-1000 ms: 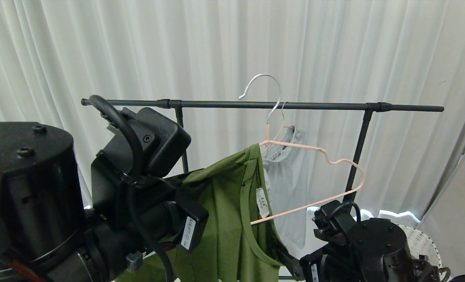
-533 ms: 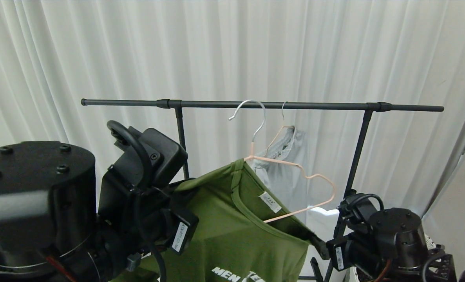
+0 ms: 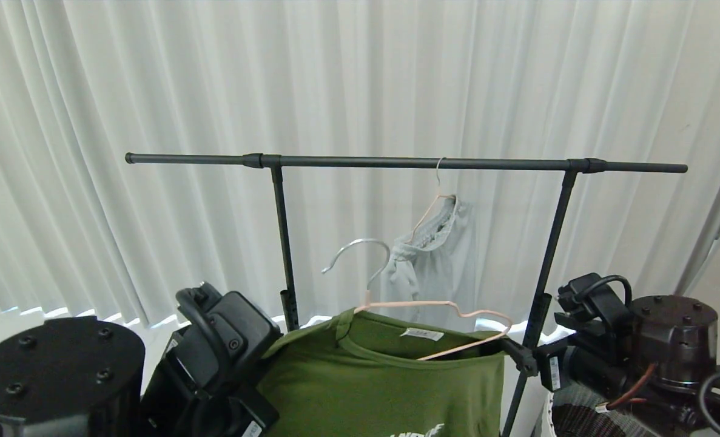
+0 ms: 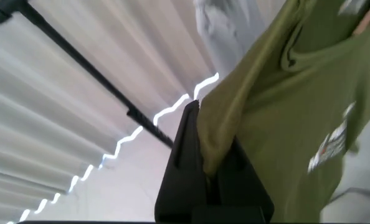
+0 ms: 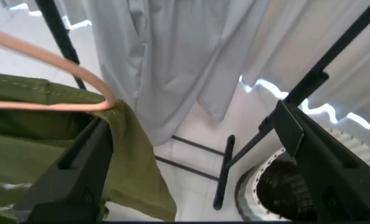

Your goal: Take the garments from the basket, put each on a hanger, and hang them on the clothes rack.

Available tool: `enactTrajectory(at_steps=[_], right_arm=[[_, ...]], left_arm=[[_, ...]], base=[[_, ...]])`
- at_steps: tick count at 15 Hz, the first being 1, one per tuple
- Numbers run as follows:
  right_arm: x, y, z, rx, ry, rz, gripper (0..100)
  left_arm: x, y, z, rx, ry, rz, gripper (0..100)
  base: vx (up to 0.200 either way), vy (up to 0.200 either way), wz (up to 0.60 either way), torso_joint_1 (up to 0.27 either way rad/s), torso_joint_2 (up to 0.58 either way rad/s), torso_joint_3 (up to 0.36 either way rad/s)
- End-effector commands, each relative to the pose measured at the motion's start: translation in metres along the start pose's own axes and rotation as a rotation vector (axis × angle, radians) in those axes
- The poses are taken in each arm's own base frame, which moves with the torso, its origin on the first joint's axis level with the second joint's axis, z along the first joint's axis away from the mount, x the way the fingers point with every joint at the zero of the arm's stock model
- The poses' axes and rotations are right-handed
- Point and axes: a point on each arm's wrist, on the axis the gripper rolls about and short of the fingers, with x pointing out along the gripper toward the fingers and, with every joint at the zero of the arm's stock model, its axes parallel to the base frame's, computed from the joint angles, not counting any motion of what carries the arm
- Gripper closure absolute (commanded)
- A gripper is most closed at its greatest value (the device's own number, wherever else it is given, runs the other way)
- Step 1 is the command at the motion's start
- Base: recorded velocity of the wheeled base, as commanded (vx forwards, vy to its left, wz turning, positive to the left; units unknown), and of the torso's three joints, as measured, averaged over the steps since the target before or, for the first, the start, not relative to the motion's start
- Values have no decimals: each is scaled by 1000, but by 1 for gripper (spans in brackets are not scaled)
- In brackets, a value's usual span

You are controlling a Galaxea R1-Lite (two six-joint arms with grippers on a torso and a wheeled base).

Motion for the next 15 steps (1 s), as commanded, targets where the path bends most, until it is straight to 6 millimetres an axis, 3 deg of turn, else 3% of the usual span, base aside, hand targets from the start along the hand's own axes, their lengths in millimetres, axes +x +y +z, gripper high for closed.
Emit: enactTrajectory(at_steps=[1, 9, 12, 15], right_arm=[[-10, -3, 9, 1, -43, 8, 0], [-15, -21, 5, -3, -6, -30, 0], [-29, -10, 17, -69, -73, 128, 0], [-51, 8, 29, -156, -48, 303, 0]], left_arm=[[0, -3, -17, 24, 54, -8, 100], [-2, 3, -16, -20, 8, 29, 100], [4, -2, -33, 54, 100, 50, 100], [5, 3, -27, 39, 84, 83, 100]], base=[[0, 0, 0, 0, 0, 0], [0, 0, 0, 0, 0, 0], [0, 0, 0, 0, 0, 0], [0, 0, 0, 0, 0, 0]])
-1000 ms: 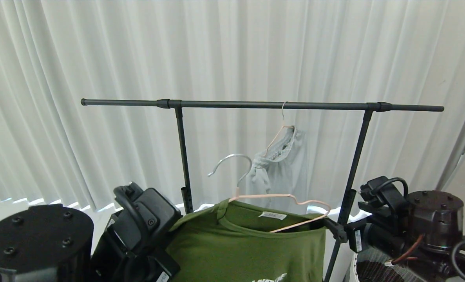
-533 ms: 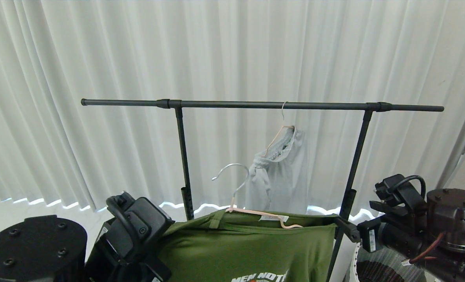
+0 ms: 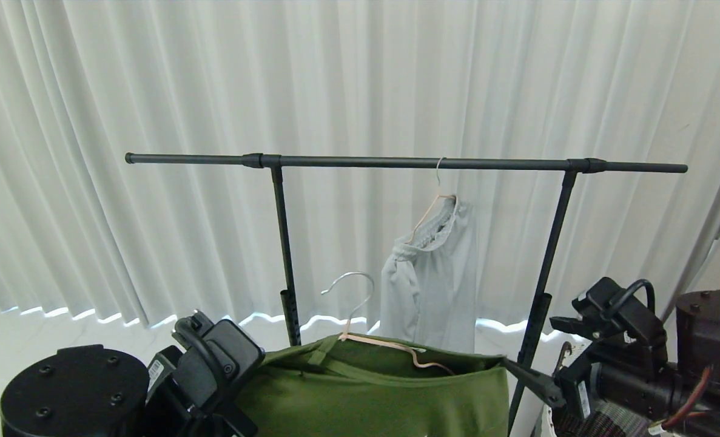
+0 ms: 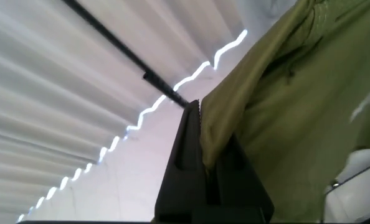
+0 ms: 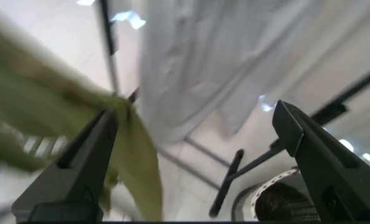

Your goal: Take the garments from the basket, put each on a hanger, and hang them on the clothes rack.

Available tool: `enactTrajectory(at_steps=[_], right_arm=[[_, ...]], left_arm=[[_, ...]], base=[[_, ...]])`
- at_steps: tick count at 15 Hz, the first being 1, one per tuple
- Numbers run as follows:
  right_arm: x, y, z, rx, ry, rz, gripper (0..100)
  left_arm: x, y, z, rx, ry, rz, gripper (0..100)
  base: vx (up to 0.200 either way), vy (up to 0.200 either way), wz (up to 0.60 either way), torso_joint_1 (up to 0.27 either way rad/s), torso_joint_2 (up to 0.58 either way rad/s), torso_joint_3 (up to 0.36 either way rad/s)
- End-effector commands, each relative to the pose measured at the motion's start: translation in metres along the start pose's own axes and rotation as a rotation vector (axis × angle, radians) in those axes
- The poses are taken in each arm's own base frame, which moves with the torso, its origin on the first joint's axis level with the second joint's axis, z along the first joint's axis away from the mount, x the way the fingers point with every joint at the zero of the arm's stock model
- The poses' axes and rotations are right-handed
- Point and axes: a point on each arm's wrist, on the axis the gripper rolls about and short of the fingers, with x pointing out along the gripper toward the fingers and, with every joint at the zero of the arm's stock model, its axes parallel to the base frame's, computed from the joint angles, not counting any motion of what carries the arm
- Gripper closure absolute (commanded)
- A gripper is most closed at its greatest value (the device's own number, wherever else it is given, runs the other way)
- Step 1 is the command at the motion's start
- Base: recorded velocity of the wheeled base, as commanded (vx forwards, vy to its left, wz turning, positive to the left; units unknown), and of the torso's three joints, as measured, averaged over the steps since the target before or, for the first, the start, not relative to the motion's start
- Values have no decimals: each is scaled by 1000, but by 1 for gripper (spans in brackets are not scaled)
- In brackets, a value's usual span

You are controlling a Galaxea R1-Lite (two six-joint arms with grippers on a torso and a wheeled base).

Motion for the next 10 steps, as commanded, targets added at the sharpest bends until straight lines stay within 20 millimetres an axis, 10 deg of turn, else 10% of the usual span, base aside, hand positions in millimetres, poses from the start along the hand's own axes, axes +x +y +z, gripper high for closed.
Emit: enactTrajectory(at_steps=[1, 10], right_arm=[[-19, 16, 20, -40, -70, 110, 0], [-20, 54, 22, -174, -20, 379, 0]], left_arm=[[0, 2, 6, -33, -31, -6, 100], [-15, -5, 15, -107, -240, -189, 100]], base=[[0, 0, 0, 0, 0, 0], [0, 0, 0, 0, 0, 0]])
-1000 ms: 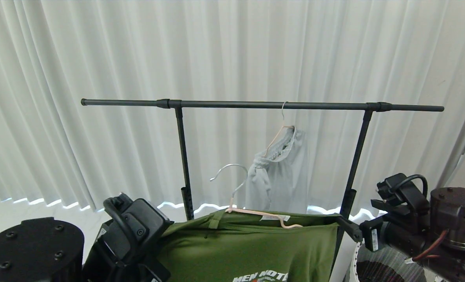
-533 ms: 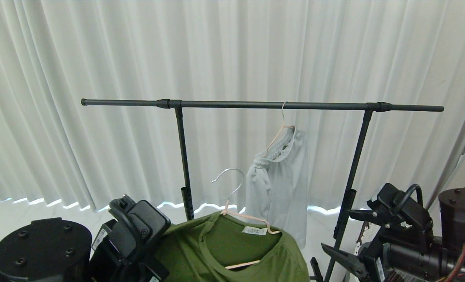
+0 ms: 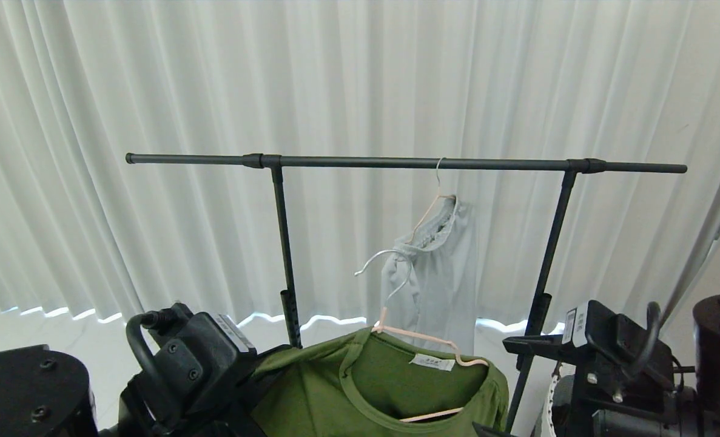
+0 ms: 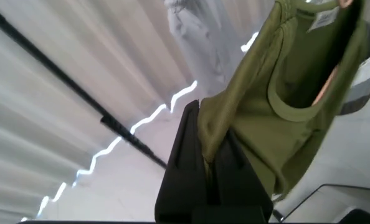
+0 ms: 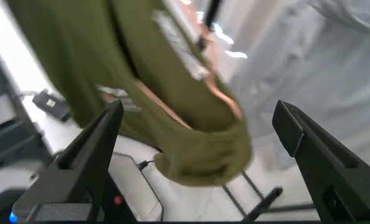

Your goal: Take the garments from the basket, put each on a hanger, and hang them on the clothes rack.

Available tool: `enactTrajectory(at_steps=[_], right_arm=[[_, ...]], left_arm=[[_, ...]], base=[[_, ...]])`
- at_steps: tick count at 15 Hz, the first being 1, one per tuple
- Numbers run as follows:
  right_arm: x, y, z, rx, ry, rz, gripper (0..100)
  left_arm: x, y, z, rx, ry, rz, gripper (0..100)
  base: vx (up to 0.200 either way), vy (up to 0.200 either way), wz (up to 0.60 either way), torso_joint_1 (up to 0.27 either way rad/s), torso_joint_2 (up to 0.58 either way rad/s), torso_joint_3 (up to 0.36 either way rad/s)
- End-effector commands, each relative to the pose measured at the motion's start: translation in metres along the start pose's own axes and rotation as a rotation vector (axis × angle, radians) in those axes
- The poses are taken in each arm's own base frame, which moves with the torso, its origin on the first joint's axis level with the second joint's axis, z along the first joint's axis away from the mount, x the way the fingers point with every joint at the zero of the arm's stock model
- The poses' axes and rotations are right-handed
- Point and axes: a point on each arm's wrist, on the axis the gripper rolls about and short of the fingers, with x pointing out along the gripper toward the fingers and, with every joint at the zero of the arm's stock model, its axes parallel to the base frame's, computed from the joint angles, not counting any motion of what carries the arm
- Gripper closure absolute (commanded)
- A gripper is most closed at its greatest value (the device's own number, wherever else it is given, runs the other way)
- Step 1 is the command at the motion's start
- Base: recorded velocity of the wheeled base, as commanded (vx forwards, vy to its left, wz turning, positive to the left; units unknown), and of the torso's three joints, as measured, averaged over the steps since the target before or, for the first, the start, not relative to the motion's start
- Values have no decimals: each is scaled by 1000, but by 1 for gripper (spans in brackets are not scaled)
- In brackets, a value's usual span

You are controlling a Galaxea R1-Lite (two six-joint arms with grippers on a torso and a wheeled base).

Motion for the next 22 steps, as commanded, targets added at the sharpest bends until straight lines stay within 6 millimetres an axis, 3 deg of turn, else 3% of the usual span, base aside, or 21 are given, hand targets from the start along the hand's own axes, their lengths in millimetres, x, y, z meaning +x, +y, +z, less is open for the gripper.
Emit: enactTrajectory(at_steps=[1, 6, 12, 21, 22], right_arm=[[7, 4, -3, -41, 24, 48, 0], [19, 5, -7, -100, 52, 135, 0], [15, 19, -11, -92, 92, 274, 0], [30, 24, -4, -13, 111, 310, 0], [31, 24, -4, -13, 113, 310, 100]], left_arm=[[-3, -5, -1, 7, -20, -27, 100], [-10, -19, -5, 71, -84, -156, 100], [-12, -19, -4, 86, -115, -166, 100], [-17, -18, -1, 87, -148, -185, 100], [-17, -18, -1, 87, -149, -187, 100]], base=[[0, 0, 0, 0, 0, 0], [0, 0, 0, 0, 0, 0], [0, 0, 0, 0, 0, 0], [0, 0, 0, 0, 0, 0], [0, 0, 0, 0, 0, 0]])
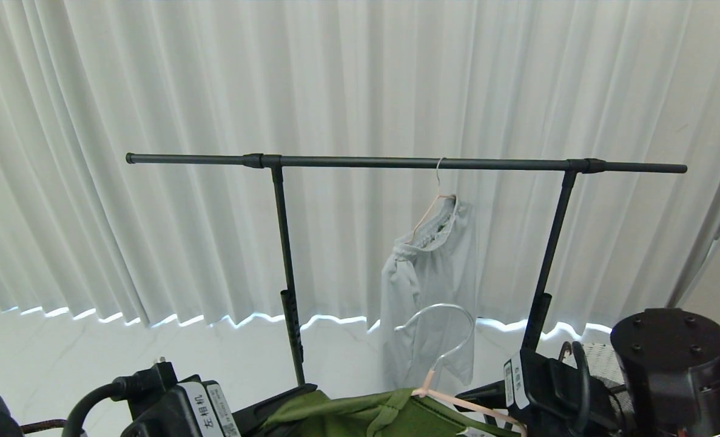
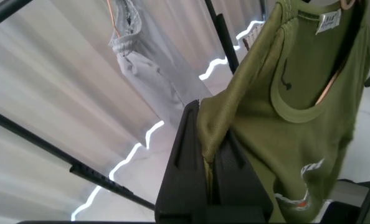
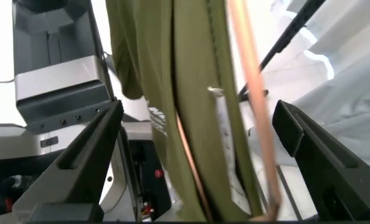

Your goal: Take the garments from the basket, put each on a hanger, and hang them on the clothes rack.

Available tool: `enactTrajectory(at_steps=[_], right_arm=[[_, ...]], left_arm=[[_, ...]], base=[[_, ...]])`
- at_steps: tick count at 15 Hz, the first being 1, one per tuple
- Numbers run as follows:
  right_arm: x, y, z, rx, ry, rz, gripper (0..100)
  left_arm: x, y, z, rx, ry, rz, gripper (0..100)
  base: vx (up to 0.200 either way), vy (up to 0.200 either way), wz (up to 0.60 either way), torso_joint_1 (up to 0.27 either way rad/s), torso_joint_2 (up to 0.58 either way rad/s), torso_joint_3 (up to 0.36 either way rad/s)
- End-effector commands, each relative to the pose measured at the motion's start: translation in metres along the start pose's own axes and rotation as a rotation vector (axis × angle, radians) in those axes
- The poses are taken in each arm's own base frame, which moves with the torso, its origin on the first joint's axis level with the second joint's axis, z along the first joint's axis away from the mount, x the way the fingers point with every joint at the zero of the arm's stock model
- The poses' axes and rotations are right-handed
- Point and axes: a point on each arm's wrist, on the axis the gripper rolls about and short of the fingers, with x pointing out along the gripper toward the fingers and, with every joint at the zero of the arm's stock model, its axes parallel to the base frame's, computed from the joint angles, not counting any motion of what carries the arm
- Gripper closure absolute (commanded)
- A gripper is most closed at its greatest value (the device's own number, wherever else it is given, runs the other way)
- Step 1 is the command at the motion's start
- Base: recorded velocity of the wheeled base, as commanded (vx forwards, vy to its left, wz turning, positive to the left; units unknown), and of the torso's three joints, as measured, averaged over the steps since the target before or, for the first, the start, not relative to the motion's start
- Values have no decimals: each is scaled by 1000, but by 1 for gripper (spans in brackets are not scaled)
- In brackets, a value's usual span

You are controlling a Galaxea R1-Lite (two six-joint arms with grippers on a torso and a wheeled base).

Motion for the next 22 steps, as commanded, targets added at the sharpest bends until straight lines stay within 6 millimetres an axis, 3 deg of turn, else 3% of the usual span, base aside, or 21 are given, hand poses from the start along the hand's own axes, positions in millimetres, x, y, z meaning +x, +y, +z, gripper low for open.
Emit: enactTrajectory(at_steps=[1, 9, 10, 13, 17, 22], right_arm=[[4, 0, -1, 1, 10, 4, 100], [-4, -5, 2, 6, -15, -33, 100], [-6, -4, 2, 5, -16, -36, 100], [-11, -9, 3, 12, -26, -71, 100], [-34, -10, 8, 39, -8, -111, 100], [-59, -9, 11, 38, -60, -158, 100]], left_arm=[[0, 0, 0, -2, -1, 1, 100], [1, 0, 0, 3, 3, 3, 100], [1, 0, -1, 4, 7, 2, 0], [1, 0, -4, 4, 21, 3, 0], [-2, -2, -12, 6, 46, -3, 0], [-6, 3, -39, -1, 172, 45, 0]], base=[[0, 0, 0, 0, 0, 0], [0, 0, 0, 0, 0, 0], [0, 0, 0, 0, 0, 0], [0, 0, 0, 0, 0, 0], [0, 0, 0, 0, 0, 0], [0, 0, 0, 0, 0, 0]])
